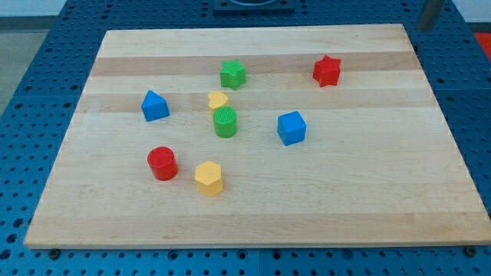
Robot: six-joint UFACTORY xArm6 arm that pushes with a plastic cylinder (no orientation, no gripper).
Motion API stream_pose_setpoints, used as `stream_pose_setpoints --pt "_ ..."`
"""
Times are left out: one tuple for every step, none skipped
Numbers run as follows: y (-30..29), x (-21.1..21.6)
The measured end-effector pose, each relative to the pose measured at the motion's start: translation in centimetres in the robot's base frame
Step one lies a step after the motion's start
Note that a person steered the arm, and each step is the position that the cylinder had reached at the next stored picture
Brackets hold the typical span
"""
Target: Move the green star up towards the top
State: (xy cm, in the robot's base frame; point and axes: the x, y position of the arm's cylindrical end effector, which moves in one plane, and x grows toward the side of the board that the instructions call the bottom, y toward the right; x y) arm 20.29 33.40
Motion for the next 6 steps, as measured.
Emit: stream_pose_setpoints --pt "0.0 0.5" --pt "0.7 3.6" --pt "-3.4 4.7" --pt "-8.1 5.3" --pt "-18.9 5.1" --pt "-28.0 6.7"
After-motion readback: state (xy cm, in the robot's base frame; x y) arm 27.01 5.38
